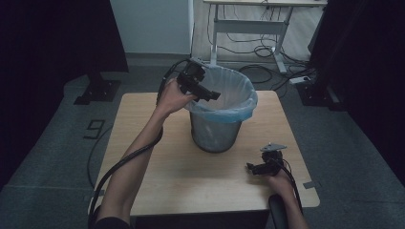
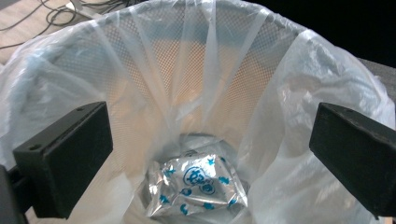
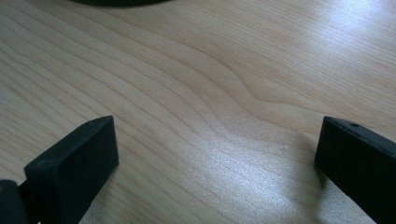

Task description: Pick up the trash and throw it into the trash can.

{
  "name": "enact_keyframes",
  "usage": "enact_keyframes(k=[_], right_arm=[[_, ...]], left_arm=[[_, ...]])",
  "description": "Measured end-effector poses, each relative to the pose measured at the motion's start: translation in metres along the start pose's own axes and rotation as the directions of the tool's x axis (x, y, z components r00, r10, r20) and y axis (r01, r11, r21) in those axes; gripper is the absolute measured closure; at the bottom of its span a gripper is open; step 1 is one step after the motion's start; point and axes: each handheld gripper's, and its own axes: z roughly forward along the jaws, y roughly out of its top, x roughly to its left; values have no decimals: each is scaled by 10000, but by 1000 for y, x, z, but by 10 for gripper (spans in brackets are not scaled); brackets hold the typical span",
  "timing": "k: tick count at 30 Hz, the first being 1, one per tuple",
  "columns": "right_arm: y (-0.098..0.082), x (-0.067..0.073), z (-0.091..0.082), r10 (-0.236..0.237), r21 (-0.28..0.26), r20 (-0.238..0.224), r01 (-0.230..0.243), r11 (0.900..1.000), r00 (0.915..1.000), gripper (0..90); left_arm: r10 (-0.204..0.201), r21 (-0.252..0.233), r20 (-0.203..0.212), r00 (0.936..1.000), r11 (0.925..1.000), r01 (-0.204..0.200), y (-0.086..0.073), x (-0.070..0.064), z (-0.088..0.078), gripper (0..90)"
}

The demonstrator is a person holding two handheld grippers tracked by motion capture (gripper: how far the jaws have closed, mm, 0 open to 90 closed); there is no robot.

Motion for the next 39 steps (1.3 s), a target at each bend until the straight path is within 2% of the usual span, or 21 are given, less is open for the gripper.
enact_keyframes(k=[5,10,19,25,30,39], right_arm=[[0,0,0,7,2,-1,-7,10000,10000,0],[0,0,0,17,1,6,-17,10000,10000,0],[0,1,0,16,0,11,-16,10000,10000,0],[0,1,0,8,3,29,-8,10000,10000,0],[0,1,0,15,7,33,-15,10000,10000,0],[-1,1,-1,22,8,37,-22,10000,10000,0]], left_arm=[[-238,-412,115,9996,9989,243,-8,3,-11,0],[-301,-503,154,9994,9983,309,-15,6,-19,0],[-395,-698,-47,9992,9968,391,-35,15,-36,0],[-630,-855,-94,9980,9944,620,-47,20,-44,0],[-784,-898,-320,9964,9931,753,-61,25,-54,0],[-794,-890,-817,9935,9934,721,-81,31,-68,0]])
